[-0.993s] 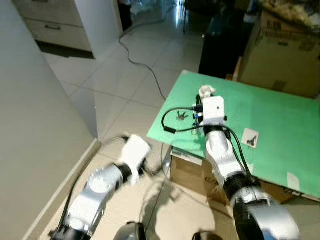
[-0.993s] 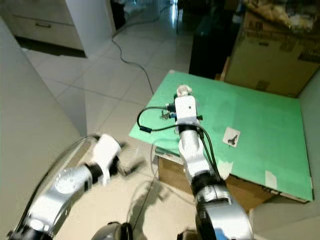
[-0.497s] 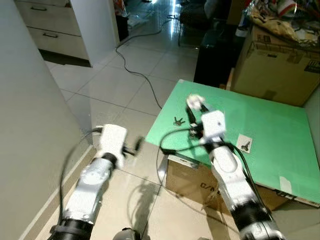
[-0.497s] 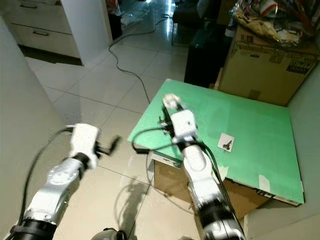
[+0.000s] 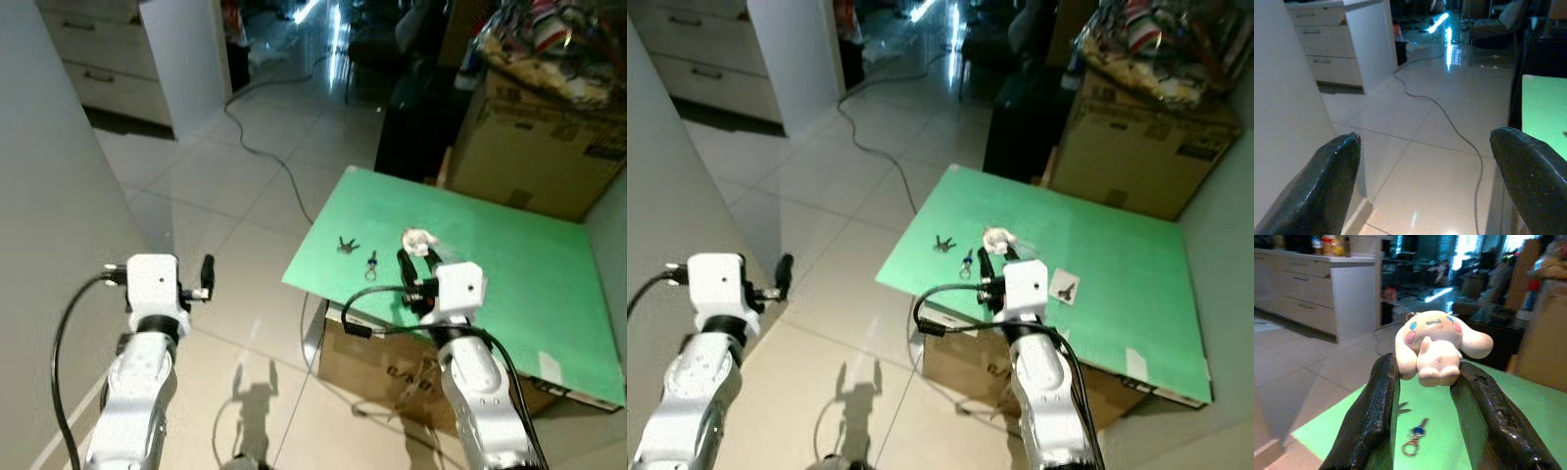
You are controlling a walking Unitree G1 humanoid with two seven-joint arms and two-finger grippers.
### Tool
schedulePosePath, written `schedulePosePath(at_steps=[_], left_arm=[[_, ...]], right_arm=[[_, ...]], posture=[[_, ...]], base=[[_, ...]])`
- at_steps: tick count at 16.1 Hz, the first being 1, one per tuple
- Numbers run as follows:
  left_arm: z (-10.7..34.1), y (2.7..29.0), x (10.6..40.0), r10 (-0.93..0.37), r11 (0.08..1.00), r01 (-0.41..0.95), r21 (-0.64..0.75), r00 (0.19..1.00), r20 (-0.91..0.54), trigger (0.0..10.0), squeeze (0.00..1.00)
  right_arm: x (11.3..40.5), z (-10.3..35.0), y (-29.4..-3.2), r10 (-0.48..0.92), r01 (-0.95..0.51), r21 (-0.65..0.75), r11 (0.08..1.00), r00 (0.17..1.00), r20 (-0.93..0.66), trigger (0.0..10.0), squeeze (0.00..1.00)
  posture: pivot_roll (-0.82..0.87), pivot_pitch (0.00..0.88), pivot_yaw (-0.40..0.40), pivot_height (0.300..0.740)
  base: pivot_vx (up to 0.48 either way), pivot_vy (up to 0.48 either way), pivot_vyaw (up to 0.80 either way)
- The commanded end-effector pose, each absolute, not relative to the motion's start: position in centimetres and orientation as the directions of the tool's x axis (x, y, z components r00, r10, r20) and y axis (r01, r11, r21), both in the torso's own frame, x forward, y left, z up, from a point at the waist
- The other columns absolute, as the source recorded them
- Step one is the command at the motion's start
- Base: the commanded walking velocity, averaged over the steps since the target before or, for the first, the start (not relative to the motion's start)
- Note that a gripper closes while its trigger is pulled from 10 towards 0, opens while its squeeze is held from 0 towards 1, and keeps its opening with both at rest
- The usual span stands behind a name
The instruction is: Hang keys on a hook
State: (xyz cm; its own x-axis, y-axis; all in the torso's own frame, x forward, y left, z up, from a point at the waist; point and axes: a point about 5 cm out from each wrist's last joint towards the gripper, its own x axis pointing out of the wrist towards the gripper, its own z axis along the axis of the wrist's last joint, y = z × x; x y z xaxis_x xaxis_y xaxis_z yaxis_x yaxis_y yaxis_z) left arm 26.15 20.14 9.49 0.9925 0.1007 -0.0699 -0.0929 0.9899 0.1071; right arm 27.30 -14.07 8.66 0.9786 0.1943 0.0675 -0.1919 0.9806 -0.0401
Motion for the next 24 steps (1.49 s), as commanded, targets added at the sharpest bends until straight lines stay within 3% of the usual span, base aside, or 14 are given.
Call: schedulePosePath(at_steps=[1, 4, 5, 7, 8, 10, 13, 15, 16, 17, 19, 24], left_arm=[[10.0, 20.1, 27.0, 0.061, 0.989, -0.053, 0.140, 0.997, -0.051, 10.0, 0.00], [10.4, 20.9, 28.8, -0.052, 0.989, 0.060, 0.136, 0.997, -0.063, 10.0, 0.00], [11.0, 21.4, 30.0, -0.151, 0.974, 0.159, 0.160, 0.987, -0.064, 10.0, 0.00], [11.6, 21.7, 30.7, -0.208, 0.957, 0.217, 0.192, 0.976, -0.066, 10.0, 0.00], [12.1, 21.6, 31.5, -0.343, 0.906, 0.355, 0.231, 0.935, -0.088, 10.0, 0.00], [12.5, 21.0, 31.8, -0.523, 0.778, 0.552, 0.299, 0.834, -0.179, 10.0, 0.00], [14.1, 20.2, 32.5, -0.681, 0.640, 0.713, 0.287, 0.699, -0.218, 10.0, 0.00], [15.4, 19.4, 32.5, -0.804, 0.518, 0.839, 0.167, 0.544, -0.241, 10.0, 0.00], [15.8, 19.3, 32.6, -0.831, 0.485, 0.864, 0.133, 0.503, -0.238, 10.0, 0.00], [15.8, 19.3, 32.6, -0.831, 0.485, 0.864, 0.133, 0.503, -0.238, 10.0, 0.00], [17.4, 18.7, 32.7, -0.893, 0.389, 0.916, 0.104, 0.402, -0.204, 10.0, 0.00], [19.0, 17.2, 31.5, -0.955, 0.259, 0.965, 0.051, 0.263, -0.139, 10.0, 0.00]], right_arm=[[28.2, 9.4, -13.8, 0.279, -0.277, -0.036, 0.960, 0.959, 0.051, 0.0, 0.00], [29.2, 9.6, -13.3, 0.499, -0.501, -0.087, 0.861, 0.865, -0.046, 0.0, 0.00], [30.2, 10.7, -13.9, 0.591, -0.596, -0.156, 0.788, 0.803, -0.078, 0.0, 0.00], [30.6, 11.6, -14.3, 0.657, -0.663, -0.198, 0.721, 0.746, -0.104, 0.0, 0.00], [30.9, 12.9, -14.8, 0.752, -0.764, -0.258, 0.591, 0.638, -0.165, 0.0, 0.00], [31.2, 14.3, -15.0, 0.828, -0.851, -0.303, 0.429, 0.504, -0.245, 0.0, 0.00], [32.0, 16.1, -14.5, 0.867, -0.890, -0.368, 0.270, 0.391, -0.309, 0.0, 0.00], [32.4, 17.3, -13.7, 0.889, -0.900, -0.408, 0.155, 0.307, -0.340, 0.0, 0.00], [32.4, 17.7, -13.6, 0.897, -0.909, -0.400, 0.117, 0.269, -0.350, 0.0, 0.00], [32.4, 17.7, -13.6, 0.897, -0.909, -0.400, 0.117, 0.269, -0.350, 0.0, 0.00], [32.5, 18.4, -13.4, 0.902, -0.909, -0.416, 0.025, 0.200, -0.384, 0.0, 0.00], [31.9, 18.5, -12.2, 0.914, -0.910, -0.409, -0.067, 0.108, -0.391, 0.0, 0.00]], posture=[[0.07, 0.000, 0.015, 0.740], [0.07, 0.000, 0.013, 0.740], [0.07, 0.000, 0.015, 0.740], [0.07, 0.000, 0.018, 0.740], [0.06, 0.000, 0.022, 0.740], [0.05, 0.000, 0.026, 0.740], [0.04, 0.000, 0.028, 0.740], [0.04, 0.000, 0.027, 0.740], [0.04, 0.000, 0.024, 0.740], [0.04, 0.000, 0.024, 0.740], [0.04, 0.000, 0.021, 0.740], [0.03, 0.000, 0.025, 0.740]], base=[[0.000, 0.000, 0.00], [0.000, 0.000, 0.00], [0.000, 0.000, 0.00], [0.000, 0.000, 0.00], [0.000, 0.000, 0.00], [0.000, 0.000, 0.00], [0.000, 0.000, 0.00], [0.000, 0.000, 0.00], [0.000, 0.000, 0.00], [0.000, 0.000, 0.00], [0.000, 0.000, 0.00], [0.000, 0.000, 0.00]])
